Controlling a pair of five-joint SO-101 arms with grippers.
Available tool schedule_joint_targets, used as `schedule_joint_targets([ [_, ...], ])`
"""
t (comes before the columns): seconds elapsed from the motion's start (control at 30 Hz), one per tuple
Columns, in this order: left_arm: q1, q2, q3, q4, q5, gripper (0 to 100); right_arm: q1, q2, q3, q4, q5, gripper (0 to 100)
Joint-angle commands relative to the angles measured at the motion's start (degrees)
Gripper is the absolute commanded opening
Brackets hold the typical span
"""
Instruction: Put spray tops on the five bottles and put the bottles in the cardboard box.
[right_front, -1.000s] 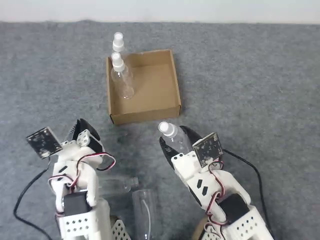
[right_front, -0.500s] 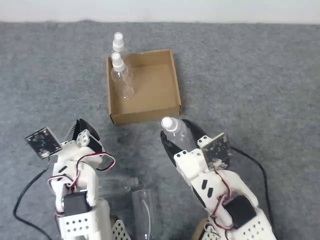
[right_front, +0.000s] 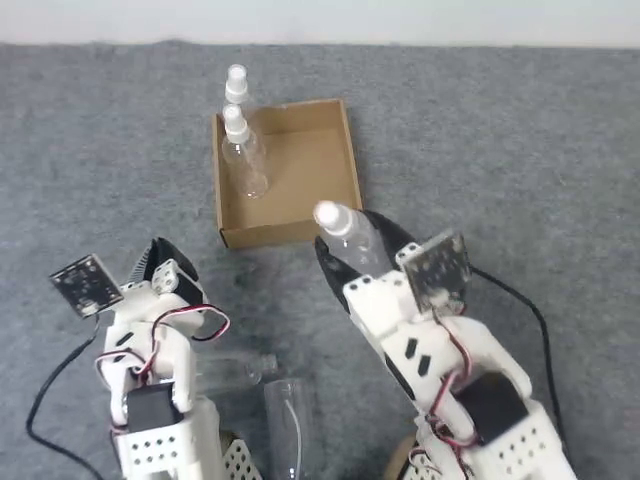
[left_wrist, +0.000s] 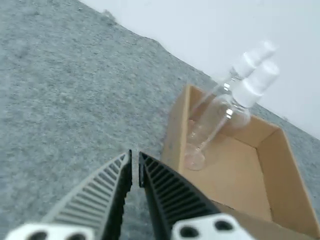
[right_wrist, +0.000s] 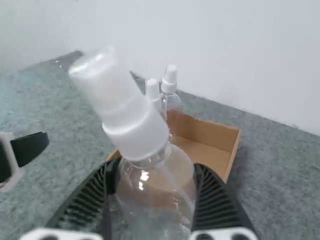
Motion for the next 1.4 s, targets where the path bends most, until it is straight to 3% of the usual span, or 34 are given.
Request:
schedule_joint_targets([
  [0.0,-3.78,-1.14,-1.1,-2.81,-0.53,2,0.48,7.34,-7.65,-3.03,0.88,0.6],
  [0.13,-6.68,-1.14,-0.57,-5.36,-0.53,2,0.4,13.32,-8.44,-9.54,0.88,0.6],
  [0.53,-6.77,-1.14,-0.57,-5.45,-0.53,2,-5.23,30.37,-8.62,-30.64,1.32,0.6],
  [0.97,-6.77,-1.14,-0.57,-5.45,-0.53,3,-6.02,45.41,-21.36,-33.54,-0.53,0.9],
  [1.1,-6.77,-1.14,-0.57,-5.45,-0.53,3,-5.85,49.01,-21.98,-39.87,-6.07,0.9],
  [1.37,-6.77,-1.14,-0.57,-5.45,-0.53,3,-5.67,56.4,-21.98,-49.63,-6.51,0.9],
])
